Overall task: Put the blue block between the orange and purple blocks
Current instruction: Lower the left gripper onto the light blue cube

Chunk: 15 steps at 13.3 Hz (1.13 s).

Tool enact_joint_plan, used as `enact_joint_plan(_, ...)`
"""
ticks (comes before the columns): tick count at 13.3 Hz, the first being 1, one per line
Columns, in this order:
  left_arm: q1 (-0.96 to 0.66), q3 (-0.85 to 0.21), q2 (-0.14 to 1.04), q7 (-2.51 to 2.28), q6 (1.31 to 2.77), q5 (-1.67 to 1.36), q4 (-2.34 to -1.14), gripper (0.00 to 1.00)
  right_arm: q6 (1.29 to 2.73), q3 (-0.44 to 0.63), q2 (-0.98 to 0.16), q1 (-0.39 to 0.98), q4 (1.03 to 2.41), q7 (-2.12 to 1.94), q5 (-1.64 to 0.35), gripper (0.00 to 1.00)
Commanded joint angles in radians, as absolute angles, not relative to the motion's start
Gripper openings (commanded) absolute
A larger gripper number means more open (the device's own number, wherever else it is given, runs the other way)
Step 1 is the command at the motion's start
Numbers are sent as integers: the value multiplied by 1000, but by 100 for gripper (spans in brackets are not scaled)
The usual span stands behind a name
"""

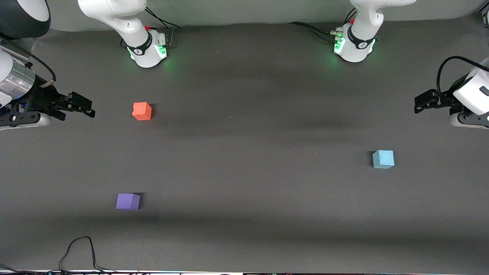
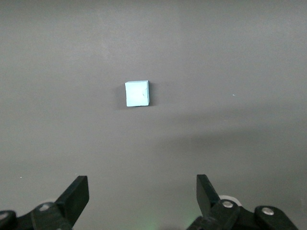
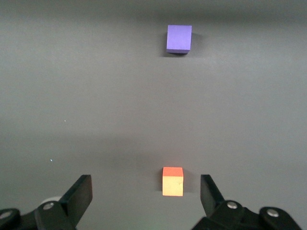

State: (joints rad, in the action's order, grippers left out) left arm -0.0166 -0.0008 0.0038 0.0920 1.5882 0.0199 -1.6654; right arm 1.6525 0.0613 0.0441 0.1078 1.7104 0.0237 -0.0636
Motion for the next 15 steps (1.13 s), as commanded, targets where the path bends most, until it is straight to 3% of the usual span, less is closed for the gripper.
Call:
enact_joint_plan(1,-20,5,11,95,1569,11,-1649,100,1632,74,55,120,1706,8,-44,100)
enact_joint_plan(9,34,8,-1,175,1610,25,-1736,100,1623,74,58,121,1707,8,-46,100)
enact_joint_plan(15,32,6,-20,186,1973,26,-2050,100,1623,72,63,121,1709,8,-48,100)
